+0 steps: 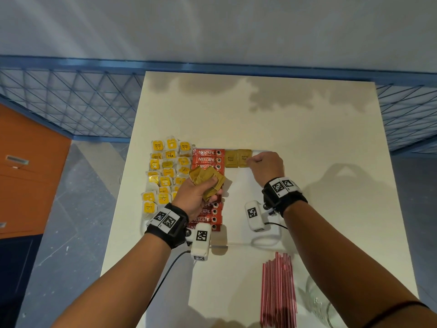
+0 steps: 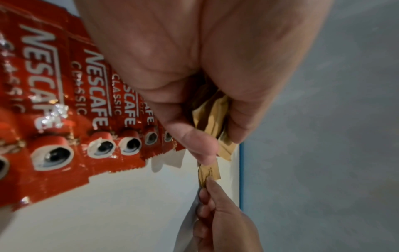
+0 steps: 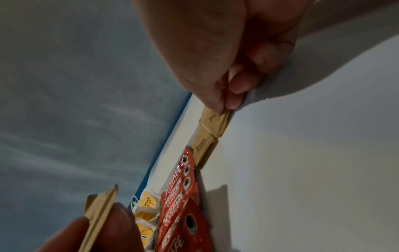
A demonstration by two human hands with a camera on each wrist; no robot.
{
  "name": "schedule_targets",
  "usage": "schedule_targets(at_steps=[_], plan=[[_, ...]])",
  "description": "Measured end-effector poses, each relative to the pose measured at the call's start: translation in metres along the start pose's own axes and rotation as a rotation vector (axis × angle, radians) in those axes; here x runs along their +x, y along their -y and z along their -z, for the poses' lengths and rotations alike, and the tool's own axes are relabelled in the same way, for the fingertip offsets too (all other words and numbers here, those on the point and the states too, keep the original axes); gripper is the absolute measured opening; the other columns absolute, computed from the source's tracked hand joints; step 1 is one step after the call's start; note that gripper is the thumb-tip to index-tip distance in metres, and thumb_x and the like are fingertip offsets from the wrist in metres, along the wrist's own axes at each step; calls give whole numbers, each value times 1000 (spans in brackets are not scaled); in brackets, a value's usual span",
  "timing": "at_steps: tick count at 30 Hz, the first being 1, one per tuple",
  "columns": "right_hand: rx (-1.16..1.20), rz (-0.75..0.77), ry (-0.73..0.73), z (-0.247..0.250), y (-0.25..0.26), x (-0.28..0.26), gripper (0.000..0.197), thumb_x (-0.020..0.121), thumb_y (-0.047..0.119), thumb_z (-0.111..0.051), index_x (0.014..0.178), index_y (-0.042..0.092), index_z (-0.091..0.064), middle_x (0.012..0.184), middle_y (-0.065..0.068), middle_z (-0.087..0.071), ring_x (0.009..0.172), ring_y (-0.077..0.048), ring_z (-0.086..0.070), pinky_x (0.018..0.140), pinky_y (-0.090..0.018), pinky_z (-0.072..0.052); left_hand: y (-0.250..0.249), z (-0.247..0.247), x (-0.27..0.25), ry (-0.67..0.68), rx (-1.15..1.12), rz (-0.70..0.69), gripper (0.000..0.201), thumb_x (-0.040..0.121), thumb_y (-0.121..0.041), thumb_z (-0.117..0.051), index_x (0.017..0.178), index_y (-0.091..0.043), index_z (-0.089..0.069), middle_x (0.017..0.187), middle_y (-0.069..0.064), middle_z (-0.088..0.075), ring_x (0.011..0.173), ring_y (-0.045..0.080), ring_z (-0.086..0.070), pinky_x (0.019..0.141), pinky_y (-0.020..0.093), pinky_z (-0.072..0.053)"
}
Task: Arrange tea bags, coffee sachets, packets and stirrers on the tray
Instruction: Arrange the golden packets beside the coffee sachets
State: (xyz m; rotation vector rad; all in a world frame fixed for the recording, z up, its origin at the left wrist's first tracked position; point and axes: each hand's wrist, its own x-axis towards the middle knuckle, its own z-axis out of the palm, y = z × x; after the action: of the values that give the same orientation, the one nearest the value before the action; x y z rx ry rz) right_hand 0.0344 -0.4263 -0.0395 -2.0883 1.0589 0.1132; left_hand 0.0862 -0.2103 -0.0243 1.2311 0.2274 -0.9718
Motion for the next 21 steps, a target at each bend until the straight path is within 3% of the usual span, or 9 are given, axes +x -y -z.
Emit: schedule_targets(at_steps=[4,8,12,15,18,21], plan=[[-23,4,-5,0,0,-1,41,92,24,-66,54,10,-59,62,-5,-56,61,-27,-53,57,-30,-46,2,1,1,-5,26,-6,11,96,-9,-66,106,-6,-68,91,17,-71,71,23,-70,51,21,-55],[10,-2,-10,1,0,-2,36,92,28,-69,62,9,-69,72,-11,-71,72,-31,-66,65,-33,-56,4,1,2,-7,51,-6,10,95,-11,-67,104,-8,-69,90,15,-70,71,21,-68,51,21,-54],[25,-3,-8,5,4,-5,36,94,28,-67,63,8,-68,76,-15,-72,69,-31,-65,69,-37,-57,4,1,3,-2,85,-6,13,95,-14,-68,105,-6,-68,87,15,-68,69,20,-65,52,21,-53],[110,1,-36,8,5,-12,30,95,29,-66,67,21,-63,81,-3,-71,77,-22,-65,73,-33,-55,1,0,3,9,110,0,17,95,-17,-69,109,-7,-67,82,12,-67,65,17,-63,52,21,-51],[194,70,5,5,2,-22,15,95,33,-65,85,24,-71,83,13,-68,79,-10,-64,72,-23,-50,0,0,2,18,130,-5,21,95,-19,-70,112,-7,-65,79,9,-66,63,16,-60,51,21,-49],[210,141,125,-1,-6,-33,25,88,55,-61,90,35,-76,88,18,-74,88,-6,-68,81,-31,-55,1,0,2,30,140,-21,22,93,-19,-72,111,-7,-66,81,11,-65,64,17,-59,51,22,-48]])
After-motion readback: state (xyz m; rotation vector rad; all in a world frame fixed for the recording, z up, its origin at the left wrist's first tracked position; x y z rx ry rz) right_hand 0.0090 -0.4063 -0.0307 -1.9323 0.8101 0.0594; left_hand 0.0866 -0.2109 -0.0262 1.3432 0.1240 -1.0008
